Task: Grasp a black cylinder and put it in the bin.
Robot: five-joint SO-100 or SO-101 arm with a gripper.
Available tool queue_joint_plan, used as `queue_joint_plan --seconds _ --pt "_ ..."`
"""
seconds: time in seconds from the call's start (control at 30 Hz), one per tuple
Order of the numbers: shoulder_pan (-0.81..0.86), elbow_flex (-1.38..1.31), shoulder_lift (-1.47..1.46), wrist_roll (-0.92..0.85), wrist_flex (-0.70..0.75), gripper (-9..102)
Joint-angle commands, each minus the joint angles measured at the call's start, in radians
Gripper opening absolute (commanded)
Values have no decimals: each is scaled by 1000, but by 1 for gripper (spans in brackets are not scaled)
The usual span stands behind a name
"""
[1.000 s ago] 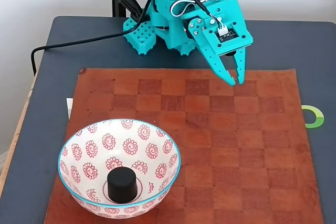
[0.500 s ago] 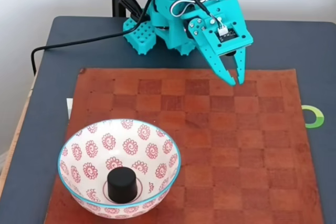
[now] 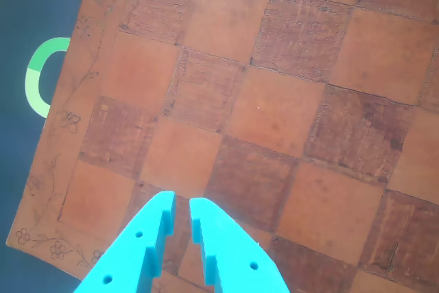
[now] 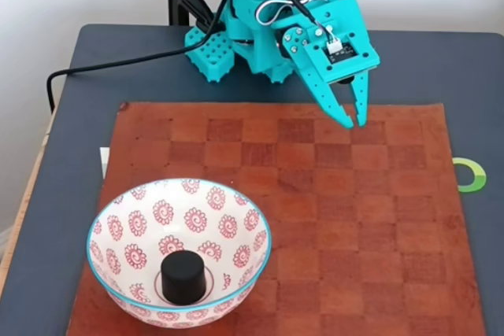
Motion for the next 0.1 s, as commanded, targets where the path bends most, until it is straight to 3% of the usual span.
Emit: queue_joint_plan --seconds 0.0,0.07 --pt "0 -6 52 -9 -9 1" --pt "0 -6 52 -9 -9 1"
